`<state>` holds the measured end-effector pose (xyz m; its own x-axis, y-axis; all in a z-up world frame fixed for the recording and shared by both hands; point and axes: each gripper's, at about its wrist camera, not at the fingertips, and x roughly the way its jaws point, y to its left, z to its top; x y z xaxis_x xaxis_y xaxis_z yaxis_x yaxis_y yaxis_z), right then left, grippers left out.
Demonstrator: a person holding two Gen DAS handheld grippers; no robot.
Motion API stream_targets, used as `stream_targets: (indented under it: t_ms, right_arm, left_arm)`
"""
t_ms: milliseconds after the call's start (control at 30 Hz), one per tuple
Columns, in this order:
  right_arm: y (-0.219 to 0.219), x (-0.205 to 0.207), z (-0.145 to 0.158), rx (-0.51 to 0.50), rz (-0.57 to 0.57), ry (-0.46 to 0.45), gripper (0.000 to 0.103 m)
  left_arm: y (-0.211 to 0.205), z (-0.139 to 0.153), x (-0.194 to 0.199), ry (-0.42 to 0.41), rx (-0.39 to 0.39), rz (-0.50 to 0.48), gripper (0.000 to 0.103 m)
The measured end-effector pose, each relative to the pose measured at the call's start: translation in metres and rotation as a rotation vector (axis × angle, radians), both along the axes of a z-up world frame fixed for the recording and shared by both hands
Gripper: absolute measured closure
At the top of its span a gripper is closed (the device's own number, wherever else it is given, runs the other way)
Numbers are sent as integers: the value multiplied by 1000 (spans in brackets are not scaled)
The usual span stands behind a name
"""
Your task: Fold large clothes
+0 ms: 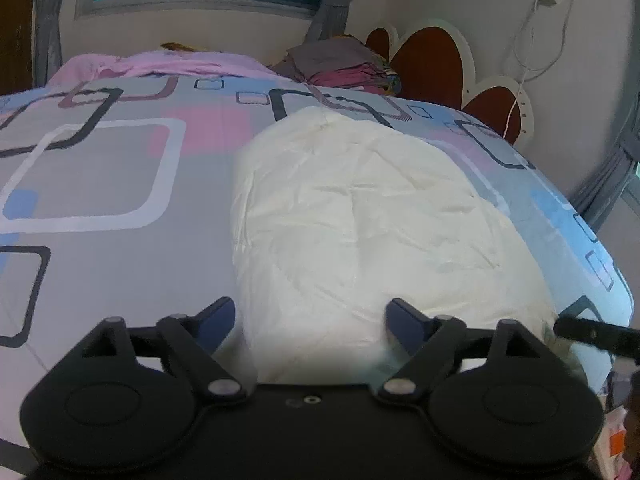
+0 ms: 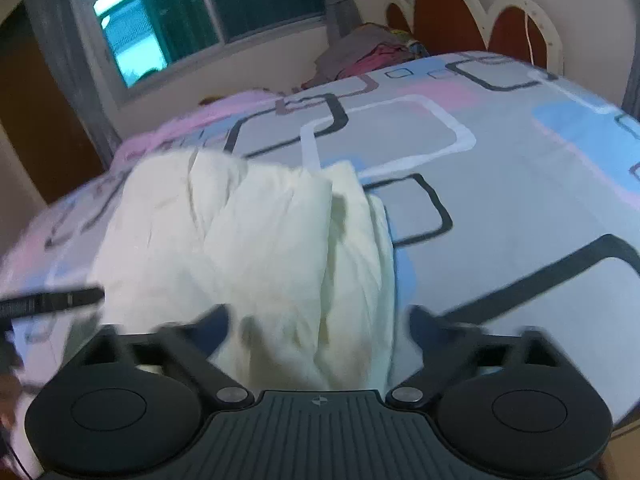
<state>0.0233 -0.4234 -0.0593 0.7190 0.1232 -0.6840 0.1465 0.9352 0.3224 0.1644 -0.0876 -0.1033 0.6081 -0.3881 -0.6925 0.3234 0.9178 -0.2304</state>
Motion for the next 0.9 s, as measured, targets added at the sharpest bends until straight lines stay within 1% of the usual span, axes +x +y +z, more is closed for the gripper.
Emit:
stream_targets:
  t_ms: [133, 267, 333, 567, 667, 733, 767, 800, 833, 867, 900]
  right_arm:
    - [-7, 31, -12, 44, 25, 36, 4]
    - [-18, 55, -26, 138, 56, 68, 3]
    - [-24, 62, -33, 179, 66, 79, 1]
    - [-39, 84, -57, 359, 107, 137, 1]
    - [-40, 89, -61, 381, 134, 142, 1]
    - [-41, 90, -60, 401, 155, 142, 11]
    - [-44, 91, -61, 435, 161, 145, 23]
    - [-45, 91, -61, 450, 165, 148, 28]
    - [-46, 91, -60, 457, 173, 149, 31]
    - [-50, 92, -60, 478, 174, 152, 39]
    - [-53, 91, -59, 501, 173, 152, 47]
  left_arm:
    - [-4, -10, 7, 30, -26, -6, 16]
    - [-8, -16, 11, 55, -53, 1, 16]
    - [-10, -17, 12, 60, -59, 4, 17]
    - [-16, -18, 16, 86, -79, 29, 22]
    - [-20, -17, 14, 86, -76, 40, 26]
    - [-21, -15, 14, 86, -71, 46, 31]
    - [-22, -13, 13, 82, -65, 49, 32]
    - [-23, -11, 12, 80, -60, 51, 34]
    - [-22, -10, 12, 80, -58, 52, 37]
    - [-23, -8, 11, 77, -57, 54, 38]
    - [-22, -5, 10, 75, -58, 58, 43]
